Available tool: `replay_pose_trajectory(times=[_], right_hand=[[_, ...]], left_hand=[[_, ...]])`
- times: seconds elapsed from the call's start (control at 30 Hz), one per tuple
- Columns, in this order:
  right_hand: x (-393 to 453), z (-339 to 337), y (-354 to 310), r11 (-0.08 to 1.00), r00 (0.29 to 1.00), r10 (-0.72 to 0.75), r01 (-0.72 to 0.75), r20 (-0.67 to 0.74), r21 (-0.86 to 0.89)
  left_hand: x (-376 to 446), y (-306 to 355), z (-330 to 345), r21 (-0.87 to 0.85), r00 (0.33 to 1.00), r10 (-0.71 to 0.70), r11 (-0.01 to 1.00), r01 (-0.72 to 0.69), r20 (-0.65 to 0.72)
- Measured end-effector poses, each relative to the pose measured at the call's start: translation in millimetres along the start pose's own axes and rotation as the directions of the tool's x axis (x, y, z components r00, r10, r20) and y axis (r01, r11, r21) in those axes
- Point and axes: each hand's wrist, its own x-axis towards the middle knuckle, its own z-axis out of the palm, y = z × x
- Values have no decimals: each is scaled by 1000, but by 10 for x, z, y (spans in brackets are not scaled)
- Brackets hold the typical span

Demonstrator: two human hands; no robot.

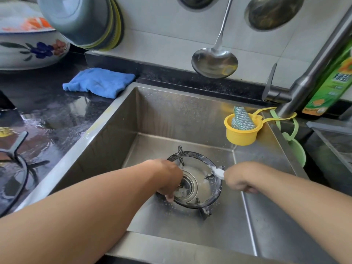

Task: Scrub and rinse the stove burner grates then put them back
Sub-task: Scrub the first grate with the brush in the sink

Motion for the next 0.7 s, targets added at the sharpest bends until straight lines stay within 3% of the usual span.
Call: replay_pose_trajectory(times=[0.17, 0.33, 0.43, 0.6, 0.7], right_hand=[[56, -46, 107, 969, 1000, -12, 12, 2, -246], [106, -22, 196, 957, 997, 23, -1, 74, -290], [128, -4, 139, 978, 1000, -18, 14, -17, -208], [129, -83, 99, 985, 994, -54, 68, -93, 157], [152, -83, 182, 955, 993, -120, 117, -6, 272]], left_hand=[[-20, 5, -25, 4, 1000, -7, 1000, 7, 14], [-60, -21, -102, 107, 992, -112, 989, 105, 59], [-112, -129, -62, 136, 977, -204, 971, 195, 59], [-43, -207, -31, 115, 951, -280, 957, 265, 135], [9, -243, -51, 36, 933, -314, 949, 313, 177]])
